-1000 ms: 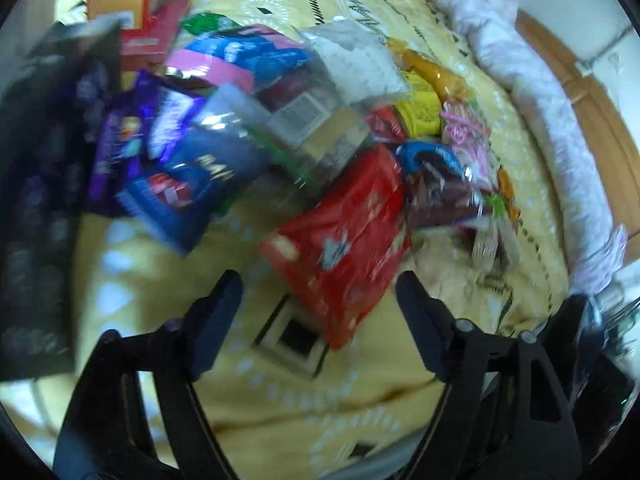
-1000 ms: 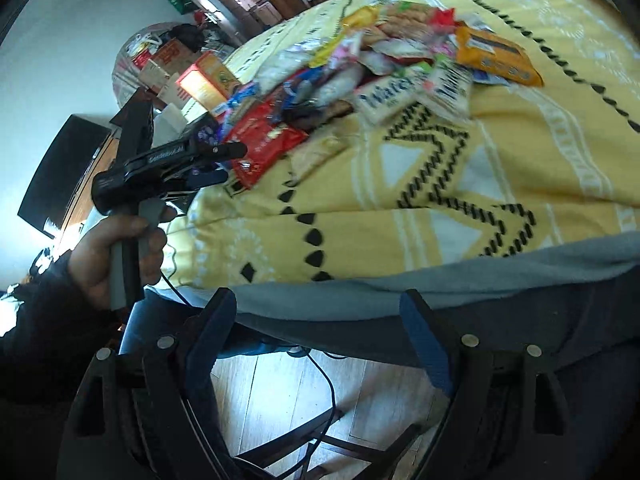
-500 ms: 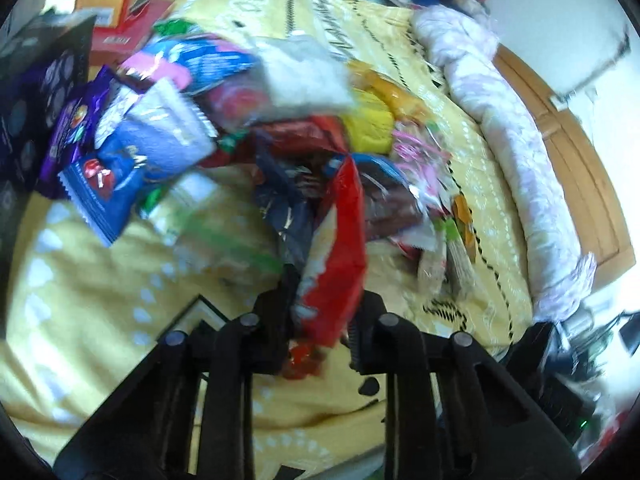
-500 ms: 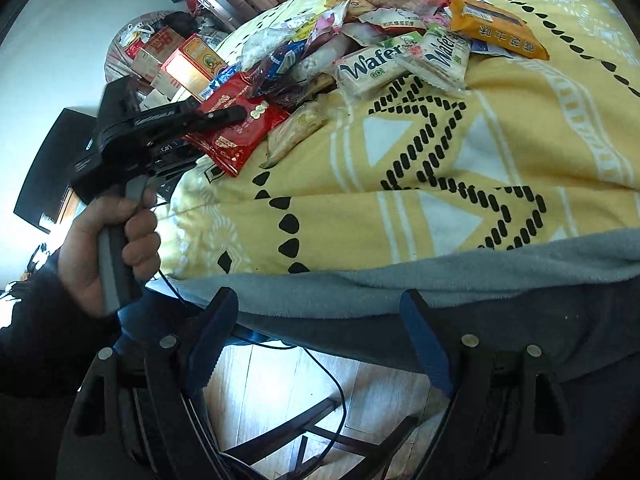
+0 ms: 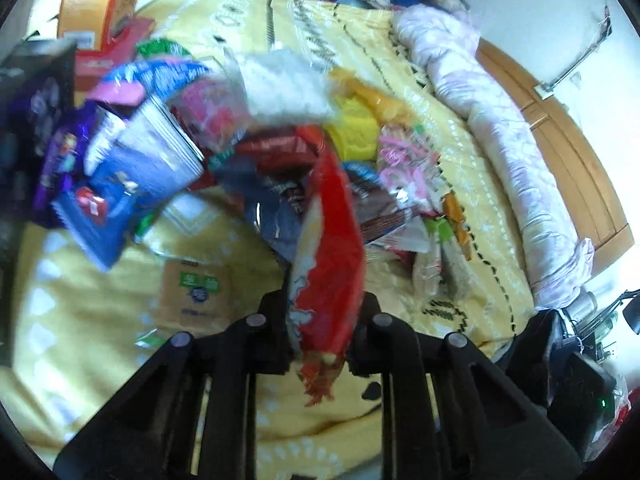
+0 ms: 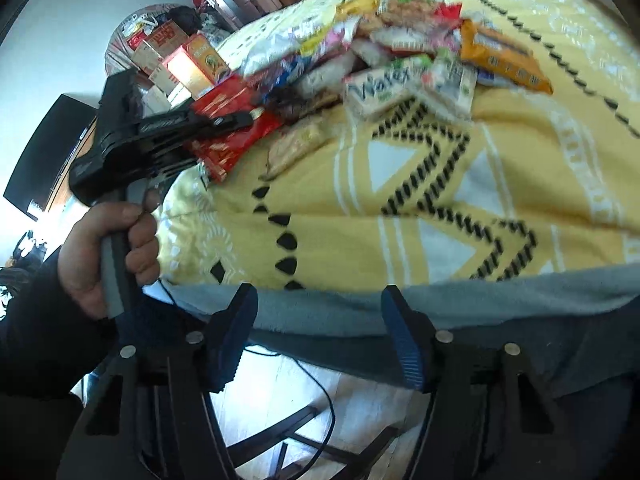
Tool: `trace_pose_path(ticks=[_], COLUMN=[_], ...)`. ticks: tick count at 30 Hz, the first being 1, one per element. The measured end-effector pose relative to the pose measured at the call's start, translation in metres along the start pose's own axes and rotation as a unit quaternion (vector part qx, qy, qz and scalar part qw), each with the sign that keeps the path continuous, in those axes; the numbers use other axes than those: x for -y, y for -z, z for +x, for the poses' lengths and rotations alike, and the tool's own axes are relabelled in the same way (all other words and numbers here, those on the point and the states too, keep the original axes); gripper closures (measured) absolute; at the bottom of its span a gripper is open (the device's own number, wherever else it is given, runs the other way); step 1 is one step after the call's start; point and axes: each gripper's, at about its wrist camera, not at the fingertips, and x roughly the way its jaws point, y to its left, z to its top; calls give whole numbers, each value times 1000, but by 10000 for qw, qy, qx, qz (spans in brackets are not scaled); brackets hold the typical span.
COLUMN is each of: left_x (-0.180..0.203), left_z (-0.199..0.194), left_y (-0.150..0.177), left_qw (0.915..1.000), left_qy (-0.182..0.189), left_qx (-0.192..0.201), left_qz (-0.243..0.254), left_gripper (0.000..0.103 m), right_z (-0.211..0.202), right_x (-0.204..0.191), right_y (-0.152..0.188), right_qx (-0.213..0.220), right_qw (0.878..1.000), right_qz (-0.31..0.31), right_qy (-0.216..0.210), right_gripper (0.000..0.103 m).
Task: Organize snacks
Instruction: 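Grasp the red snack bag from the pile with the left tool, then grasp the green Wafer pack with the right tool while the left tool holds the red bag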
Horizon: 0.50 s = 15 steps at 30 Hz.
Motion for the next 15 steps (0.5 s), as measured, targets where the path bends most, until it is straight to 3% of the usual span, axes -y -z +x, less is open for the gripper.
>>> trace_pose_path(ticks=[7,15], left_x=[9,8], left_z=[-34,-35], left_y=[4,4], left_qw=[9996,9995], left_qy=[120,140], left_qx=[233,239], left_qz=[124,123], left_gripper=[85,85], right_z=[-15,-4], right_x=[18,64], right_y=[-32,-110], right_qx=[489,921], right_qw=[9984,9921], right_qz=[204,814], right_qy=[174,270], right_gripper=[36,36])
